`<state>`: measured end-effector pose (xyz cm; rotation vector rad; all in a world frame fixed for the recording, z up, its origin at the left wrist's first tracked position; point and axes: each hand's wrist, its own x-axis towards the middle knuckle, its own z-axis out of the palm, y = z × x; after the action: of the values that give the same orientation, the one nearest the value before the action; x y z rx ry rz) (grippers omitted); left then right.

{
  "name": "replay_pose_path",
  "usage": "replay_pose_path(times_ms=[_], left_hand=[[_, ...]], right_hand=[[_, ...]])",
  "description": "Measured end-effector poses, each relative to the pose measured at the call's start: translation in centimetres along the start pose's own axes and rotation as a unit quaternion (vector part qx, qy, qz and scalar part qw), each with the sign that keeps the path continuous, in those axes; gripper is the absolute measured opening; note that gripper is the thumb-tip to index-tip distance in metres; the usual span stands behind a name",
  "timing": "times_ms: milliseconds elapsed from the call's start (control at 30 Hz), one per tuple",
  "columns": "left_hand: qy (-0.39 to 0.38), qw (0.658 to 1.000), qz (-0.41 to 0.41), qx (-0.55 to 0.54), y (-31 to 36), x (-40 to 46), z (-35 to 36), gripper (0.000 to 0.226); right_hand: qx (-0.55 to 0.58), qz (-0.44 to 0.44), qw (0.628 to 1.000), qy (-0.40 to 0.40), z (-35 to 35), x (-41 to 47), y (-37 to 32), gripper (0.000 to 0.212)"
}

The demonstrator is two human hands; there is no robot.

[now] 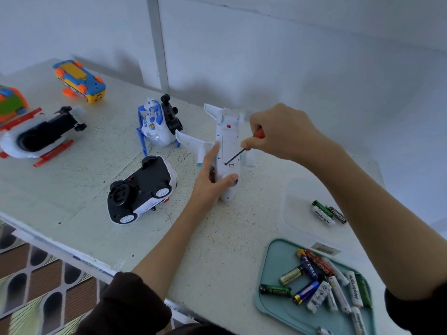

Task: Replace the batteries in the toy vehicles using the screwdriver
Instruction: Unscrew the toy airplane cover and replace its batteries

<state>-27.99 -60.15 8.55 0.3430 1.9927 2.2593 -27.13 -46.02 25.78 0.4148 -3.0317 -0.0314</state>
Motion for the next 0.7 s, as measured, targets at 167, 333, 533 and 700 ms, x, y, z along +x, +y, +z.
replay_pose_path(times_ms=[167, 333, 533, 700], left_hand=[[-0.004, 1.0, 0.003, -0.001, -0.2, 0.1, -0.1, 0.076], [-0.012, 1.0, -0.001, -0.006, -0.5, 0.2, -0.3, 0.082], [-0.012, 1.0, 0.006, 0.01, -0.3, 0.1, -0.2, 0.082], [-0.008, 1.0, 0.009, 0.025, 0.0, 0.0, 0.0, 0.078]], right_hand=[[-0.039, 0.01, 0.997, -0.064, 0.9, -1.1, 1.6, 0.024], [0.168, 0.032, 0.984, -0.048, 0.8, -3.1, 5.0, 0.006], [0.213, -0.09, 0.95, -0.208, 4.7, -5.6, 2.1, 0.01], [0.207, -0.142, 0.939, -0.236, 7.6, -5.9, -0.6, 0.013]])
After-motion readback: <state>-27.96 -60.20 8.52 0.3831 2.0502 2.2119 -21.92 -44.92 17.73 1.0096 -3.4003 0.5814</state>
